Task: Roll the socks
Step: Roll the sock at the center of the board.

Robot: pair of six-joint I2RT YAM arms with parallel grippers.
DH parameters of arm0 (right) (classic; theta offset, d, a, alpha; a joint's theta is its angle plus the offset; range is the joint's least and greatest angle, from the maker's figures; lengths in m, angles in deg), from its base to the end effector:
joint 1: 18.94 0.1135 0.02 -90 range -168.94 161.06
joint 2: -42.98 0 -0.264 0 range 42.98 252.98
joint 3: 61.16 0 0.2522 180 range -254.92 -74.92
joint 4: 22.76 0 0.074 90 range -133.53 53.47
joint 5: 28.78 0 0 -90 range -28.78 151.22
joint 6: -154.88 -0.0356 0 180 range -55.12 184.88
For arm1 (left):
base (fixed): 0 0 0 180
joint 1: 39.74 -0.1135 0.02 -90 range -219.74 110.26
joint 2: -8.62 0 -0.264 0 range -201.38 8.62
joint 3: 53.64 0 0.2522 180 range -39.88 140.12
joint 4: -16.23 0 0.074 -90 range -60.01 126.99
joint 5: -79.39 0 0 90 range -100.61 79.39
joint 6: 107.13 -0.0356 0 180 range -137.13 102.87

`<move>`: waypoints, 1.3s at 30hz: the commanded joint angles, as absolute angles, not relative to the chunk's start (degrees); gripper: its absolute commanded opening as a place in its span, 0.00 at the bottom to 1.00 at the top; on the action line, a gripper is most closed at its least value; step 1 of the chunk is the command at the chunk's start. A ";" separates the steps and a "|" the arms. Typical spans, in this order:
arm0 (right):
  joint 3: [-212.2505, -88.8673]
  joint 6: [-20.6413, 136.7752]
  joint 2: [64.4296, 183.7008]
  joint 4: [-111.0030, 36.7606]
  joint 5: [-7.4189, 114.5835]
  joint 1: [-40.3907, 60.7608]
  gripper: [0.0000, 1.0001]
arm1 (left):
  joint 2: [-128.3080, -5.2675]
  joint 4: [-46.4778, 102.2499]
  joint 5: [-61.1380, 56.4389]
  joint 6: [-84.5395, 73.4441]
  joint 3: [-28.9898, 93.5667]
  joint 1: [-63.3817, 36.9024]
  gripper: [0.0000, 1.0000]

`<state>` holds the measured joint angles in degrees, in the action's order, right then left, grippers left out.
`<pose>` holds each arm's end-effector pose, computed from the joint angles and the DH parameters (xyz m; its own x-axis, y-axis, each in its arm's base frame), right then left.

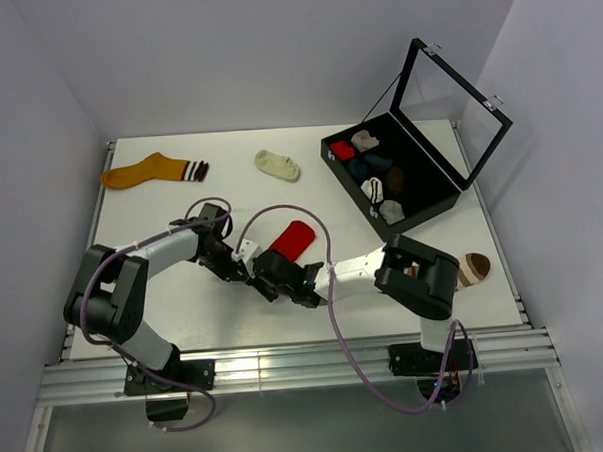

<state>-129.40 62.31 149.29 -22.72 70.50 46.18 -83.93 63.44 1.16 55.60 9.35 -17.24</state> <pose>0.1645 0.3411 0.1441 -0.2967 -0.5345 -0.7914 -0.8294 0.5550 -0.0639 0.2522 -0.1123 0.1469 -0.6659 -0.7360 0.1217 -0.7348 0.6189 -0.2775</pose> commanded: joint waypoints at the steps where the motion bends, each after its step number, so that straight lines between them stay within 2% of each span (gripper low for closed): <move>1: -126.00 57.68 146.87 -22.11 66.15 43.91 0.00 | -79.45 61.55 0.46 59.25 6.79 -18.81 0.00; 7: -121.16 49.95 145.55 -18.69 50.88 36.19 0.00 | -76.28 58.03 -1.47 60.22 5.29 -19.26 0.01; 10: -121.07 46.08 147.48 -16.76 41.03 32.75 0.00 | -75.41 56.62 -2.43 58.73 5.56 -19.17 0.12; 12: -121.07 43.80 149.15 -15.35 35.33 29.93 0.00 | -74.10 55.83 -3.14 57.67 5.65 -19.09 0.24; 13: -121.15 42.05 150.20 -14.82 33.29 29.23 0.00 | -73.48 55.48 -3.92 57.15 5.73 -19.08 0.35; 15: -120.81 39.76 151.17 -12.03 30.13 26.86 0.00 | -71.64 54.95 -5.07 55.30 5.73 -19.08 0.46; 16: -120.72 37.57 152.13 -11.22 26.89 25.98 0.00 | -71.02 54.69 -6.29 54.60 5.56 -19.08 0.56; 19: -121.50 33.61 153.98 -9.90 22.48 23.08 0.00 | -67.42 52.25 -7.27 52.14 3.55 -19.08 0.66; 27: -123.44 24.11 160.31 -9.27 16.67 18.59 0.00 | -60.91 41.42 -1.92 45.54 -7.52 -18.38 0.54; 35: -125.02 19.35 162.43 -11.03 14.99 15.69 0.00 | -63.62 31.75 3.62 41.15 -12.72 -16.54 0.54; 39: -126.51 18.74 162.87 -12.27 15.08 15.69 0.00 | -67.57 30.52 4.59 40.79 -12.20 -15.57 0.51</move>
